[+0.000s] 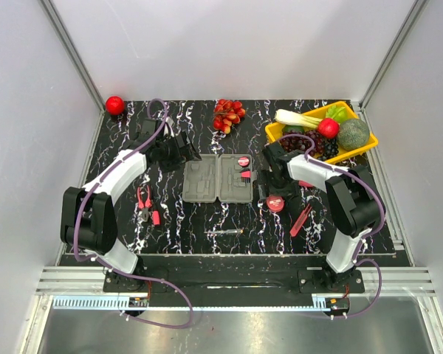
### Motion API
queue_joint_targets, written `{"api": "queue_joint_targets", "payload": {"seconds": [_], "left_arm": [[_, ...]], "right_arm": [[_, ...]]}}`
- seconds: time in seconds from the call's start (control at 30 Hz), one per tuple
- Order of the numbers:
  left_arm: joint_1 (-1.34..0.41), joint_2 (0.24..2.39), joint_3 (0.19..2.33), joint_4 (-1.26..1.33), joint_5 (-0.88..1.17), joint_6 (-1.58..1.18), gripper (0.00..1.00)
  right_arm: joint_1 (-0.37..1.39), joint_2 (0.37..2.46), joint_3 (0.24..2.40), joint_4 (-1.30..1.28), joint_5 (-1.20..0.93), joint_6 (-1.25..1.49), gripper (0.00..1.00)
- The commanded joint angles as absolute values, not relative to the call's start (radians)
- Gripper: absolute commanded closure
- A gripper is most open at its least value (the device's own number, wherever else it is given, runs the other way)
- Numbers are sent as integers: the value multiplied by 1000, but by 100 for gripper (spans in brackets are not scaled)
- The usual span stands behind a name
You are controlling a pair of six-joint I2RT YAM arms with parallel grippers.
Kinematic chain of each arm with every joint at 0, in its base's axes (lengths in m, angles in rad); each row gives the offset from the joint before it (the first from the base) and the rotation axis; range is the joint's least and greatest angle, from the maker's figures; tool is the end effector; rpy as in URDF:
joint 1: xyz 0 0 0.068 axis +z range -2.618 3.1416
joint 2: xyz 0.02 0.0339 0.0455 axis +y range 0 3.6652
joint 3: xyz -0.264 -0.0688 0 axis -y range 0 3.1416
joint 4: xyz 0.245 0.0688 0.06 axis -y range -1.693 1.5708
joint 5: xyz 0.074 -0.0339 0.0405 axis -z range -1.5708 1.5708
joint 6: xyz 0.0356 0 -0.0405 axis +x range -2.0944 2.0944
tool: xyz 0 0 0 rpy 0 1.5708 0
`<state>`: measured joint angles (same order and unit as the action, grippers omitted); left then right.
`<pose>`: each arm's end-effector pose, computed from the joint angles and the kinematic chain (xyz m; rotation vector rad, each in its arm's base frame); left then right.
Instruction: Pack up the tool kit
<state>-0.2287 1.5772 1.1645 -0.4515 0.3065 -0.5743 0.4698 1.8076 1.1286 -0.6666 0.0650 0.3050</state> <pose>0.3290 -0.0876 0.2521 -0.2911 2.5004 -0.7195 0.2995 0.1495 0.1562 -0.2287 2.8995 0.0367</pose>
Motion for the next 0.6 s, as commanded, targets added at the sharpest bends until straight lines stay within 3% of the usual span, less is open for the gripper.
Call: {"api": "queue_joint_targets", "payload": {"seconds": [0.0, 0.17, 0.33, 0.57], "left_arm": [[-219, 1563, 1207, -420, 311, -578, 1], [-218, 1572, 1206, -420, 324, -578, 1], [-216, 1574, 1203, -420, 334, -578, 1], [-213, 1578, 1200, -419, 347, -578, 1]], "right_arm": [[466, 1855, 1109, -578, 20, 288, 10], [466, 1858, 1103, -560, 5, 281, 21], [466, 1871, 1115, -564, 3, 284, 23], [466, 1856, 1131, -583, -17, 308, 56]]}}
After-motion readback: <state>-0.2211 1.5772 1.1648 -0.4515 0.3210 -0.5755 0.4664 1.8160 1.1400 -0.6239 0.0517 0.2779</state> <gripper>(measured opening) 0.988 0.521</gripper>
